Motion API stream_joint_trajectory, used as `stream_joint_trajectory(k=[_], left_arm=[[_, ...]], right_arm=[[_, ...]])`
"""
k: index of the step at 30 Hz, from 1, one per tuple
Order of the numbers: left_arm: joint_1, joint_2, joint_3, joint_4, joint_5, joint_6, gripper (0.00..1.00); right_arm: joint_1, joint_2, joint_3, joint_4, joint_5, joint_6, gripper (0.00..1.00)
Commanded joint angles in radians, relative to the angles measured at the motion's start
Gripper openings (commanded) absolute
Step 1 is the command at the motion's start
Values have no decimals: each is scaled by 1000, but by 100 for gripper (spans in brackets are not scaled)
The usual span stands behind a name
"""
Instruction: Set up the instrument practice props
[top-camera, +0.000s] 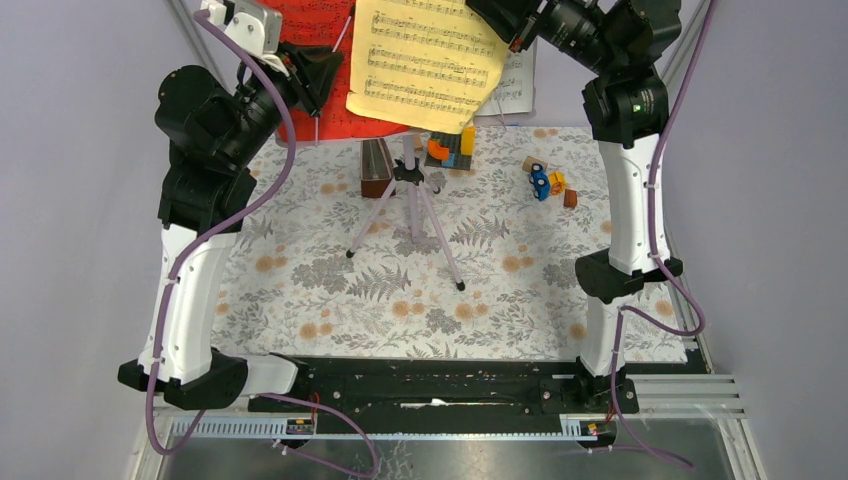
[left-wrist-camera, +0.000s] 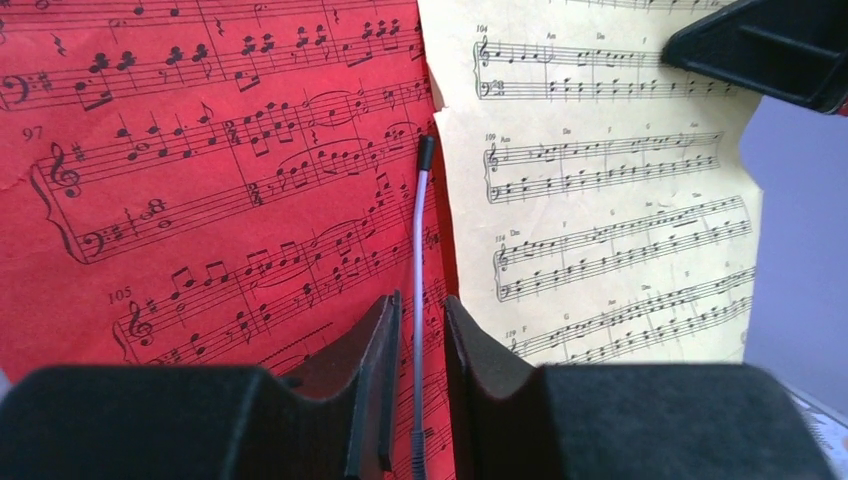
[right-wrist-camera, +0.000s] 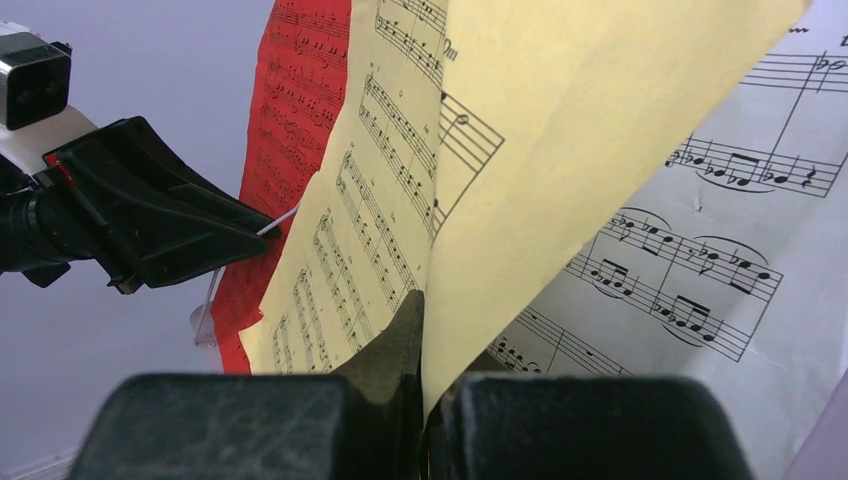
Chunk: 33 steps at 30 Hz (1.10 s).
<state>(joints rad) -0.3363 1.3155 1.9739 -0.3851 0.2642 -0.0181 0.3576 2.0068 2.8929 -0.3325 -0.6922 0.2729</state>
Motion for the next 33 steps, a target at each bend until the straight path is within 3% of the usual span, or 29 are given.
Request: stream_joint_trajectory(k=[1,16,33], left_arm=[[-9,-4,22,16,-43,36,23],[-13,-12,40,35,-16,-46,0],[9,-30,34,71,80,-127,0]], right_arm=[[7,-49,-1,23,10,-9,0],[7,-51,4,23,23,-14,0],[6,-79,-14,14,42,-38,0]])
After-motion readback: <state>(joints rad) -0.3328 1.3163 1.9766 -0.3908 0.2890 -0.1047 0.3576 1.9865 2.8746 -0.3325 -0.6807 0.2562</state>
